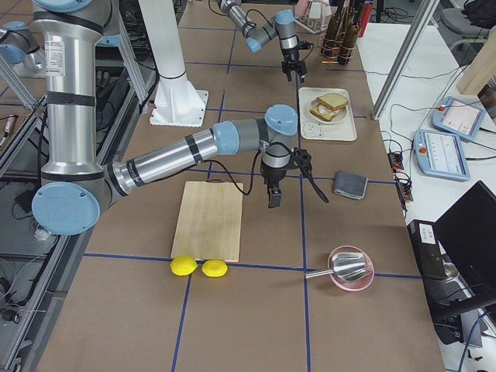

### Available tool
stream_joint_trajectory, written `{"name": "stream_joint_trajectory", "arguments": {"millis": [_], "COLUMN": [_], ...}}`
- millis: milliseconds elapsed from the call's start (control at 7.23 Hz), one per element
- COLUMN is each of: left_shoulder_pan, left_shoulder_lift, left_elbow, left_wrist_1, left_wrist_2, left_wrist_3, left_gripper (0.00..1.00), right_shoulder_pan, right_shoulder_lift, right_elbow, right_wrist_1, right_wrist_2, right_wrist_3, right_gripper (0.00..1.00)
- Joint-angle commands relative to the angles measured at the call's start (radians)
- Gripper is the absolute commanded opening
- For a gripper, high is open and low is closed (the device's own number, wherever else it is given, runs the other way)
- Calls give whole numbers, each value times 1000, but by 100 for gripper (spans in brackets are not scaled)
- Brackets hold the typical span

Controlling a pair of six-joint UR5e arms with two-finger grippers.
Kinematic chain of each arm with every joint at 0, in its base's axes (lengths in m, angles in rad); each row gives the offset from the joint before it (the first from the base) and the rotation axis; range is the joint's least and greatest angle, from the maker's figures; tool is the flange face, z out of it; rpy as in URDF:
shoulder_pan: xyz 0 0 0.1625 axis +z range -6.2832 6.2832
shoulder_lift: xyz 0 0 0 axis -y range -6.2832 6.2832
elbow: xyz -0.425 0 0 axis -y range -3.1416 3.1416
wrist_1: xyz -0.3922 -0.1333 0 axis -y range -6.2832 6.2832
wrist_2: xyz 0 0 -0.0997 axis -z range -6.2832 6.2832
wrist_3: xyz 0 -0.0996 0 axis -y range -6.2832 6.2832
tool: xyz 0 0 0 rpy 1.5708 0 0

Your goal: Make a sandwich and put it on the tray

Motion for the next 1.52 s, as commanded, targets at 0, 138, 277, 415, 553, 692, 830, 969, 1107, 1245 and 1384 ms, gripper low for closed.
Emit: {"name": "stream_joint_trajectory", "arguments": {"millis": [0, 138, 277, 415, 553, 692, 830, 969, 1107, 1245, 1384], "left_shoulder_pan": [-67, -119, -168, -230, -315, -398, -486, -593, -668, -743, -811], "left_shoulder_lift": [76, 90, 104, 166, 235, 296, 350, 419, 490, 546, 564], "left_elbow": [-216, -253, -256, -256, -256, -252, -233, -216, -174, -128, -53], "left_wrist_1": [295, 390, 452, 460, 459, 459, 460, 465, 462, 463, 463], "left_wrist_2": [-5, -6, -52, -111, -174, -233, -300, -355, -399, -399, -396], "left_wrist_3": [357, 493, 640, 797, 950, 1108, 1263, 1427, 1550, 1731, 1880], "left_gripper": [100, 100, 100, 100, 100, 100, 100, 100, 100, 100, 100], "right_shoulder_pan": [121, 158, 167, 167, 167, 166, 166, 166, 166, 167, 167], "right_shoulder_lift": [-2, -2, -2, 7, 10, -5, -1, 4, 2, 1, 5], "right_elbow": [-112, -142, -145, -137, -134, -131, -145, -148, -156, -174, -186], "right_wrist_1": [0, 0, 0, 2, 2, 2, 0, 0, 0, 0, 2], "right_wrist_2": [8, 23, 36, 36, 36, 36, 37, 46, 88, 140, 142], "right_wrist_3": [-233, -275, -262, -216, -188, -185, -154, -125, -125, -125, -125], "right_gripper": [100, 100, 100, 100, 100, 100, 100, 100, 100, 100, 100]}}
